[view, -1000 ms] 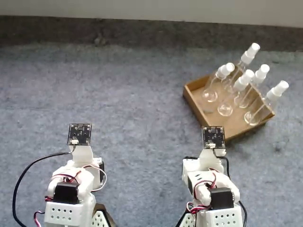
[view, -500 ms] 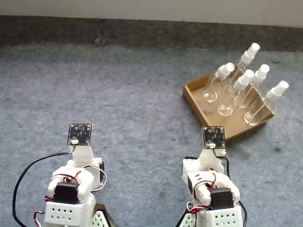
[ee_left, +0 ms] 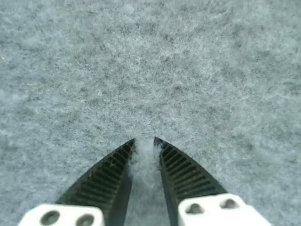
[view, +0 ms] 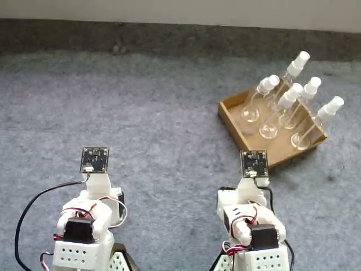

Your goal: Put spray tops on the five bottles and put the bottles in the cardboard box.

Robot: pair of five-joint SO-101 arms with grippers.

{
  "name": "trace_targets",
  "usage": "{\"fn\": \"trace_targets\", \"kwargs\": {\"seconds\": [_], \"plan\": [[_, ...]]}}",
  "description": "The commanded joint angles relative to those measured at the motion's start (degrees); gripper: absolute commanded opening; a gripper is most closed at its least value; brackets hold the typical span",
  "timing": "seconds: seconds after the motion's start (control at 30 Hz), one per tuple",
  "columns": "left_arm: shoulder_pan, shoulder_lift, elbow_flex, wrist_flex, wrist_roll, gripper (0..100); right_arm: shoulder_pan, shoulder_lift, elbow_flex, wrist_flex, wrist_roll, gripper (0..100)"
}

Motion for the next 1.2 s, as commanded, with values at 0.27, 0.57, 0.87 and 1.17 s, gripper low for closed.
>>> {"fn": "trace_targets", "kwargs": {"seconds": [0.27, 0.57, 0.87, 1.17], "plan": [[-0.7, -0.7, 1.2, -0.8, -2.3, 1, 0.0, -0.5, 9.0, -1.0, -0.6, 0.5], [-0.6, -0.7, 1.2, -0.7, -2.2, 1, 0.0, -0.5, 9.0, -1.0, -0.6, 0.5], [-0.6, -0.7, 1.2, -0.7, -2.2, 1, 0.0, -0.5, 9.1, -1.0, -0.6, 0.5], [-0.4, -0.7, 1.2, -0.7, -2.0, 1, 0.0, -0.5, 9.1, -1.0, -0.6, 0.5]]}}
